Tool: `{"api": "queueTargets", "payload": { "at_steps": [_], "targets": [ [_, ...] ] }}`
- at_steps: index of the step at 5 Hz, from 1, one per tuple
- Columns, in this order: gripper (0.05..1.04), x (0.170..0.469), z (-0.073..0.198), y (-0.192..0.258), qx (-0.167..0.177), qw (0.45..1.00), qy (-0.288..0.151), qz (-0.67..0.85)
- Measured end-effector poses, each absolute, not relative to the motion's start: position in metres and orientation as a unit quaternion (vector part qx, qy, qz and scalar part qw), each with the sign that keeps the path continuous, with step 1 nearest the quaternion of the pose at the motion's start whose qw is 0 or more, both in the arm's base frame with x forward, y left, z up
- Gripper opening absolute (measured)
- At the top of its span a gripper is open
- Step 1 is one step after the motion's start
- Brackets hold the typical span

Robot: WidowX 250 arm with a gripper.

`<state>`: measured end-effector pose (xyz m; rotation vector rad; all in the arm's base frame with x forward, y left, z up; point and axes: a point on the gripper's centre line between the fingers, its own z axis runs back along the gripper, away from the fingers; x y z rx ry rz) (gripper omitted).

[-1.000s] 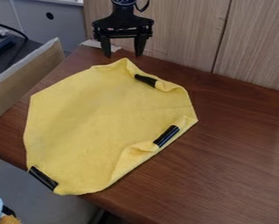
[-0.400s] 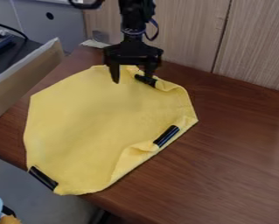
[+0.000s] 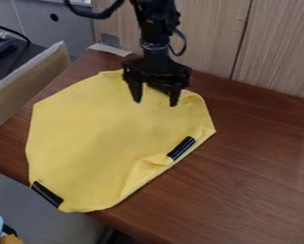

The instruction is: Fold the cloth from bottom right to top left

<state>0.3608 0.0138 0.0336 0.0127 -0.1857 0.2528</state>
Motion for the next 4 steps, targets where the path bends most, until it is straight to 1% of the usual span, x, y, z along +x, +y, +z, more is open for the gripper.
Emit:
{"api": "queueTargets", "payload": {
  "at_steps": [2,3,4],
  "targets": [
    [1.000,0.337,0.014,-0.033,-0.007,0.997,-0.081,0.019],
    [1.000,0.328,0.008,-0.047,-0.007,0.997,-0.075,-0.010],
    [0.955,0.324,0.003,-0.055,0.001,0.996,-0.078,-0.036]
  ]
}}
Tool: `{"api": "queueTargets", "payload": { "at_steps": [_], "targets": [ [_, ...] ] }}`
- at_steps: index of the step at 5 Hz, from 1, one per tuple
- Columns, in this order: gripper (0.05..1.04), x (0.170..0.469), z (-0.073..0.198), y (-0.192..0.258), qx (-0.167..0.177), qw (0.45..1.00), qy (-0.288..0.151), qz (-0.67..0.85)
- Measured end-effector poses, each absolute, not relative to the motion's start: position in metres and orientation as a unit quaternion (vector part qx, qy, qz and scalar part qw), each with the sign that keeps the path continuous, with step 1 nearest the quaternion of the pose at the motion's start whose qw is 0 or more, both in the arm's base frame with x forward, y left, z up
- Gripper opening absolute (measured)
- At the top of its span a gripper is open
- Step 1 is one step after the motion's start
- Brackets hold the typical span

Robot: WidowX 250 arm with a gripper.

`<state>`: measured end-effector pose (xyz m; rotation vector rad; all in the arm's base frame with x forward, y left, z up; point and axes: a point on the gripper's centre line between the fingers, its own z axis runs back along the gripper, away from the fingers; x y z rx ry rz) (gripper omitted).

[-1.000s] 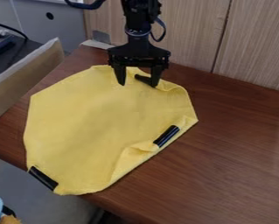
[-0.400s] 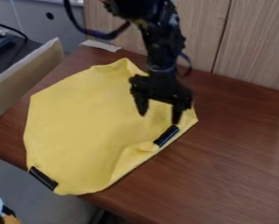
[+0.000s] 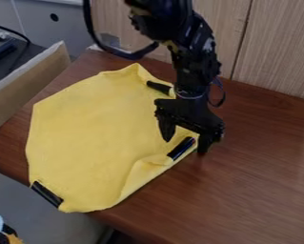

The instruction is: Fold the cloth from bottom right to top left

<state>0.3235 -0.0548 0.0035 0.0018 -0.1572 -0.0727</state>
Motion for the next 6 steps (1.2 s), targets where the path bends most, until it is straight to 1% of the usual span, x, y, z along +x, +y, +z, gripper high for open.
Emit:
{"api": "queueTargets", "payload": {
  "at_steps": [1,2,3,4,6],
  "targets": [
    [0.676,0.3228,0.0022,-0.0522,0.011,0.996,-0.081,-0.036],
    [0.374,0.3229,0.0023,-0.0510,0.015,0.996,-0.081,-0.032],
    [0.161,0.3230,0.0028,-0.0495,0.018,0.996,-0.079,-0.029],
    [0.066,0.3266,0.0057,-0.0500,0.019,0.996,-0.083,-0.027],
    [0.055,0.3293,0.0076,-0.0492,0.021,0.996,-0.084,-0.021]
  ]
}}
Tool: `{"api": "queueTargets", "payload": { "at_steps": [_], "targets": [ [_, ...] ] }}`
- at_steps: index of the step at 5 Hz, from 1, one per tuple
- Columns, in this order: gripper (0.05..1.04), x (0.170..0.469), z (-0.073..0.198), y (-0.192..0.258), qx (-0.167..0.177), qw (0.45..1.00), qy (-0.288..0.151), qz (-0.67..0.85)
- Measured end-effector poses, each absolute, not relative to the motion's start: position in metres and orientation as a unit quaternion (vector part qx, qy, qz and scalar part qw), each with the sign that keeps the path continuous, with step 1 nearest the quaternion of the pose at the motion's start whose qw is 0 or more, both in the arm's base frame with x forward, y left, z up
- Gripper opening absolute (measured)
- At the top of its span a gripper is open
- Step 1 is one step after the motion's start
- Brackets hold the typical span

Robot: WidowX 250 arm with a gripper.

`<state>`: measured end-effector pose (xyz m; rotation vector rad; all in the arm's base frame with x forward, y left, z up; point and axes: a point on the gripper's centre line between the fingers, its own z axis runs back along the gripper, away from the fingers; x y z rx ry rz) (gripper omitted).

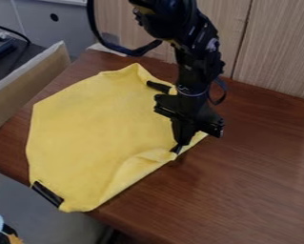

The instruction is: Fold the cloth from bottom right to top left

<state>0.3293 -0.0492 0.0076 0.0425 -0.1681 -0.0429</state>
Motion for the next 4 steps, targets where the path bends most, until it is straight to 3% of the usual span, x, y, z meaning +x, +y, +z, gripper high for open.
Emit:
{"api": "queueTargets", "payload": {
  "at_steps": [2,4],
  "targets": [
    [0.055,0.346,0.021,-0.022,0.022,0.995,-0.091,0.023],
    [0.055,0.374,0.051,0.030,0.015,0.987,-0.109,0.118]
  ]
}}
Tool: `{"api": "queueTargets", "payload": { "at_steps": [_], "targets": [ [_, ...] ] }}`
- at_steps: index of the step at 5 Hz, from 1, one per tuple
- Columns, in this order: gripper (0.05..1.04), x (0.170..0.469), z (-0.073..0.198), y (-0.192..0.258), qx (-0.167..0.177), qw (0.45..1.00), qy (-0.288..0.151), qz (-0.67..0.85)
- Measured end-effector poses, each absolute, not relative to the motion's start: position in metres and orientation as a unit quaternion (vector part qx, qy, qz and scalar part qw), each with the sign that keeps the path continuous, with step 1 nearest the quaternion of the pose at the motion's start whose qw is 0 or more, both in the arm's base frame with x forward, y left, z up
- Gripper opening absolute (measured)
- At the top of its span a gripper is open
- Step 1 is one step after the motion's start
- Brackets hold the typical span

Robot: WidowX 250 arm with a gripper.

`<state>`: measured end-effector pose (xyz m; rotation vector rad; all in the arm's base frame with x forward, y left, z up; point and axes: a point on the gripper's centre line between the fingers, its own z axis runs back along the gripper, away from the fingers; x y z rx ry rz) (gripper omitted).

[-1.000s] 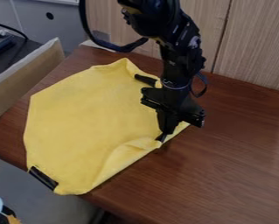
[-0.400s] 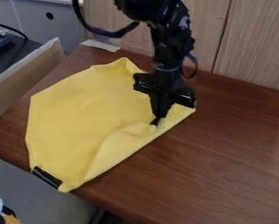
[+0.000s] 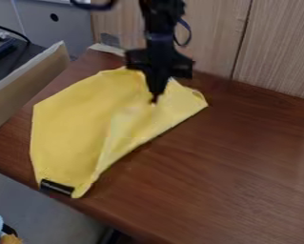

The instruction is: Fold the cloth from bottom right to top left

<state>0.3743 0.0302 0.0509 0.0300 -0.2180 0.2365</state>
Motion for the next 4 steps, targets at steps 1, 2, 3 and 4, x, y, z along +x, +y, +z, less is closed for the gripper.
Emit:
{"api": "queueTargets", "payload": {
  "at_steps": [1,2,3,4],
  "targets": [
    [0.055,0.384,0.048,0.056,0.011,0.981,-0.098,0.170],
    [0.055,0.389,0.041,0.081,0.013,0.972,-0.089,0.216],
    [0.054,0.381,0.021,0.096,0.026,0.967,-0.053,0.249],
    [0.054,0.369,-0.006,0.108,0.027,0.959,-0.013,0.282]
  ]
}}
